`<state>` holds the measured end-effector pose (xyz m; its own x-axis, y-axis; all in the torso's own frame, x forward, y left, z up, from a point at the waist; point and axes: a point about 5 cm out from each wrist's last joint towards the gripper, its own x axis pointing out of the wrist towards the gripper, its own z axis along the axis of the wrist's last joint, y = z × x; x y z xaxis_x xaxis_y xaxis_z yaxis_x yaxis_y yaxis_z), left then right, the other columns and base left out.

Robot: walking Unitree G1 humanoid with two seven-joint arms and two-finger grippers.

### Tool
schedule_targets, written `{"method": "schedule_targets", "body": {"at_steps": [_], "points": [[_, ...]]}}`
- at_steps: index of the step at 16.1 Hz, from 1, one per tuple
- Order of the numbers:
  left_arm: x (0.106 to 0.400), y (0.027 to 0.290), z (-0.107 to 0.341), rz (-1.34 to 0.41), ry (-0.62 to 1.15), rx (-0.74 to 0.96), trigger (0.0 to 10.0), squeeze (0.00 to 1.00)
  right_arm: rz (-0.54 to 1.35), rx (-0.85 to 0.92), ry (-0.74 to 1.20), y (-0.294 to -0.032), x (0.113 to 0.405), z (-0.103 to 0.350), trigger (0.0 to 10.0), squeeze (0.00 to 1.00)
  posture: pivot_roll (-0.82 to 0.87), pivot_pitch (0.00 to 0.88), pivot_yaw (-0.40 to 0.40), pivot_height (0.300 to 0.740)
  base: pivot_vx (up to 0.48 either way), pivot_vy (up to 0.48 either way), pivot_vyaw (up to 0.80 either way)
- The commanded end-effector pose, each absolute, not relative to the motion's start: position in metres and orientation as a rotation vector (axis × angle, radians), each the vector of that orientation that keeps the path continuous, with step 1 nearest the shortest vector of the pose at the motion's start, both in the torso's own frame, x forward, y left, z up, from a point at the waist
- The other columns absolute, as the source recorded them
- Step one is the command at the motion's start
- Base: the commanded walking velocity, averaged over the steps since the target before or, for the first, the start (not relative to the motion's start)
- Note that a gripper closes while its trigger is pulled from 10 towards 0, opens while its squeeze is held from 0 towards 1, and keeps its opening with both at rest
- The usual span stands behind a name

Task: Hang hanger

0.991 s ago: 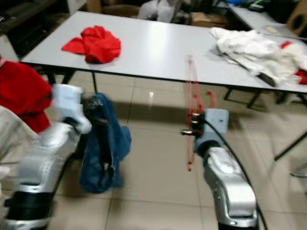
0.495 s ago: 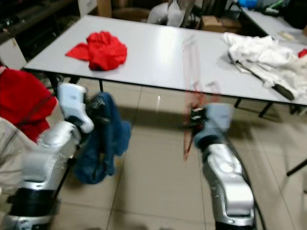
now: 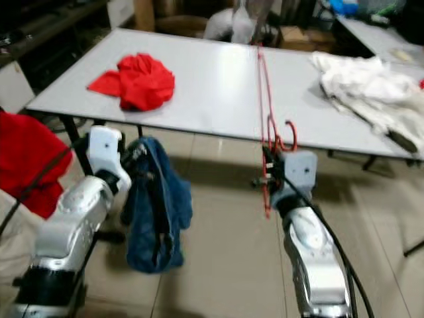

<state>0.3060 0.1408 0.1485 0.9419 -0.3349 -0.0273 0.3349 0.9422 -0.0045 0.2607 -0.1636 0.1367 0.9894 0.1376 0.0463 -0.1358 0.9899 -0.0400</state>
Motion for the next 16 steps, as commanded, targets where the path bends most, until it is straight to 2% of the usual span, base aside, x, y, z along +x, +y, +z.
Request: {"method": "schedule_targets", "body": {"at_steps": [1,7,16], "points": [[0.3102,0.1501,0.1594,-0.31,-0.019,0.013,10.0,0.0,0.181,-0.032,-0.05,-0.1543,0.263,0.1394,10.0,0.0,-0.03,0.0,-0.048,0.74,0.371,0.0,0.0],[0.3097,0.1489,0.1622,-0.308,-0.03,0.017,10.0,0.0,0.133,-0.011,0.006,-0.1577,0.2616,0.1323,10.0,0.0,-0.02,0.0,-0.061,0.74,0.376,0.0,0.0],[0.3101,0.1525,0.164,-0.309,-0.026,0.038,10.0,0.0,0.166,-0.018,0.023,-0.1491,0.262,0.1326,10.0,0.0,-0.01,0.009,-0.047,0.74,0.378,0.0,0.0]]}}
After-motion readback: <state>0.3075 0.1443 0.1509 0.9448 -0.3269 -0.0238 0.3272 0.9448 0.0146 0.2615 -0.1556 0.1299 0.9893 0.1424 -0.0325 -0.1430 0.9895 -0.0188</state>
